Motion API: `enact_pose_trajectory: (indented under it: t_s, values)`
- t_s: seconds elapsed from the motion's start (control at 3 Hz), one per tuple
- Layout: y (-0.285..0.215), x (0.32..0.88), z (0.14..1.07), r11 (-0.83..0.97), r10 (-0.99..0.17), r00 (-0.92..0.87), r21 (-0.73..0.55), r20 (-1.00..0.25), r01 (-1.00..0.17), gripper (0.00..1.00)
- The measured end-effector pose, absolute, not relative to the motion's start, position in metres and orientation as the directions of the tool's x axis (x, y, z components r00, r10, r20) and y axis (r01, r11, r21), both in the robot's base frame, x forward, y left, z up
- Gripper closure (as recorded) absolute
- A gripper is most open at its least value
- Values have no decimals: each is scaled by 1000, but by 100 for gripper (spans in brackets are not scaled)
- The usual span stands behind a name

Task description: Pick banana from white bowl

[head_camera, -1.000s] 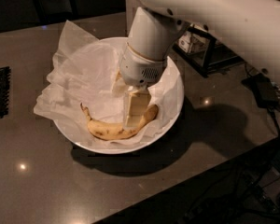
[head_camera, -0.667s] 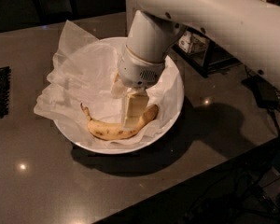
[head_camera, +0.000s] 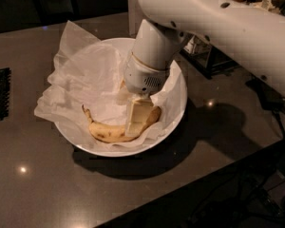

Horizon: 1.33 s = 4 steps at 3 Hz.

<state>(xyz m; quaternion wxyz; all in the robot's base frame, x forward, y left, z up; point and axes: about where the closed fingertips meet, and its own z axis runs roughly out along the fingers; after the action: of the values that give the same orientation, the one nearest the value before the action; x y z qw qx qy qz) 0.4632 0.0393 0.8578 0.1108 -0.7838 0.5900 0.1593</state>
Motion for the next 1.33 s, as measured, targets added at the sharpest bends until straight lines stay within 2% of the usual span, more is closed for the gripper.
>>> enact_pose_trajectory:
  t_s: [0.67, 1.33]
  values:
    - [27, 464, 848, -241, -900, 209, 38, -383, -970, 38]
    - [19, 470, 833, -212, -905, 169, 70, -390, -975, 57]
